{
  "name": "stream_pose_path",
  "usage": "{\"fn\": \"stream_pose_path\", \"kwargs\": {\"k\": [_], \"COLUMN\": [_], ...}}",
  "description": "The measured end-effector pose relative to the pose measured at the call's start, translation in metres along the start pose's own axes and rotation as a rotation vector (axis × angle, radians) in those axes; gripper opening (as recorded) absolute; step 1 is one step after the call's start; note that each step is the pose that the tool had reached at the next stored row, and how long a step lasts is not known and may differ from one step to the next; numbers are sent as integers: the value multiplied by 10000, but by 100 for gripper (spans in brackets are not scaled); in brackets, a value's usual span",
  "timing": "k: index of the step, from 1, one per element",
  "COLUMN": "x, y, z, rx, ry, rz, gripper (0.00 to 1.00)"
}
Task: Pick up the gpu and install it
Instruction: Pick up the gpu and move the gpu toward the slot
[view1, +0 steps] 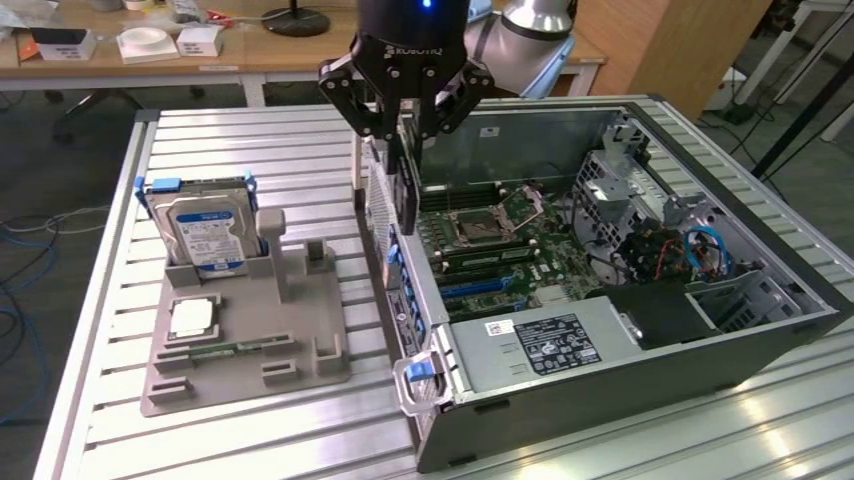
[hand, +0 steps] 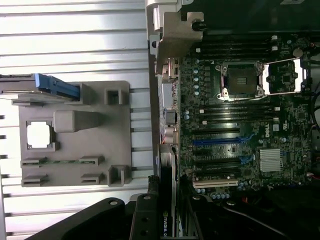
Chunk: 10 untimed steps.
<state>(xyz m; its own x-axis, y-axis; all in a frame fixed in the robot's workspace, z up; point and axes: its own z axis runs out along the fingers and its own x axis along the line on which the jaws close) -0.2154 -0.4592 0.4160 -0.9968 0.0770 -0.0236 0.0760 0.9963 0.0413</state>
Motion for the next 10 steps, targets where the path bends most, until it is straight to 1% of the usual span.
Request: {"fn": "stream_pose_path", "kwargs": {"k": [10], "x": [-104], "y": [8], "z": [3], "rx": [0], "ry": [0], "rz": [0], "gripper": [26]}}
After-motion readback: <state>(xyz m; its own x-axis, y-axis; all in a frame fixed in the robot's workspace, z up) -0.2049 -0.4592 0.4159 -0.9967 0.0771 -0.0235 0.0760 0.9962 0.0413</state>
